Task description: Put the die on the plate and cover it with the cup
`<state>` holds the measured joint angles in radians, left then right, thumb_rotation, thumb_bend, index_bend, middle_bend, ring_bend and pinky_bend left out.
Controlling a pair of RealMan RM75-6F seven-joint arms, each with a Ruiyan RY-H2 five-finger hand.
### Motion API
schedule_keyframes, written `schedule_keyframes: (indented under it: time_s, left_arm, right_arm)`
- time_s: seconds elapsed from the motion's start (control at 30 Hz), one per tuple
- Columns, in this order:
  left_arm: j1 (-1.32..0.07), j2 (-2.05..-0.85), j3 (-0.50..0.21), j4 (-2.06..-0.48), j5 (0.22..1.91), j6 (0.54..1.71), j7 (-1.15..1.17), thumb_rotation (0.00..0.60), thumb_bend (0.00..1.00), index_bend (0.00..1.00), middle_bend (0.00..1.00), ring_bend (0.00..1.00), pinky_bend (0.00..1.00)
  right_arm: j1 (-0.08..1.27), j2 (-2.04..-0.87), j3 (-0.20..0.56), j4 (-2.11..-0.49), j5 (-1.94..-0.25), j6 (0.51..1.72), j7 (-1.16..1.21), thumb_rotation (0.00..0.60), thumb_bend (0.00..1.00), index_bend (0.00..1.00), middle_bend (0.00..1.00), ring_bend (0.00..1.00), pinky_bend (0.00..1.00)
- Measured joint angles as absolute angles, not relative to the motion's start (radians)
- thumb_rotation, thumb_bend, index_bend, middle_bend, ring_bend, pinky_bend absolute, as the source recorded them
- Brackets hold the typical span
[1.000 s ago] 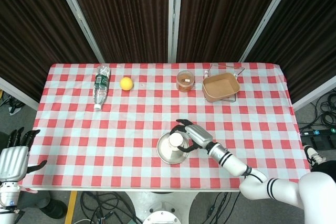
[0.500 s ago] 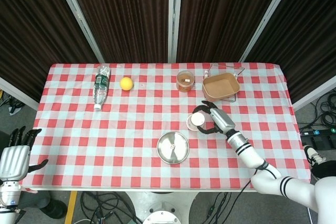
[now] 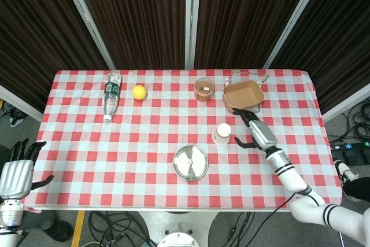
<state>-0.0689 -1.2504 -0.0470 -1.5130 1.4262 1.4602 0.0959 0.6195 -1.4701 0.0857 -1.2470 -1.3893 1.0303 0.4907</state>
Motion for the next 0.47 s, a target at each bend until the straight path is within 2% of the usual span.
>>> schedule_keyframes:
  time_s: [0.13, 0.33, 0.47]
  left_arm:
    - [-0.073, -1.256, -0.048, -1.508, 1.428, 1.458, 0.091, 0.600, 0.08, 0.16, 0.16, 0.02, 0.03]
    - [-0.079, -1.263, -0.051, -1.514, 1.441, 1.462, 0.094, 0.600, 0.08, 0.16, 0.16, 0.02, 0.03]
    - [-0.082, -1.272, -0.051, -1.525, 1.444, 1.464, 0.109, 0.600, 0.07, 0.16, 0.16, 0.02, 0.03]
  right_arm:
    - [0.504, -1.389, 0.065, -1.348, -1.392, 1.203, 0.331, 0.600, 0.28, 0.08, 0.20, 0.01, 0.09]
    - [0.314, -1.249, 0.008, -1.518, -1.418, 1.431, 0.181, 0.600, 0.28, 0.10, 0.18, 0.00, 0.02]
    - [0.222, -1.195, -0.037, -1.585, -1.469, 1.526, 0.141, 0.600, 0.28, 0.12, 0.18, 0.00, 0.01]
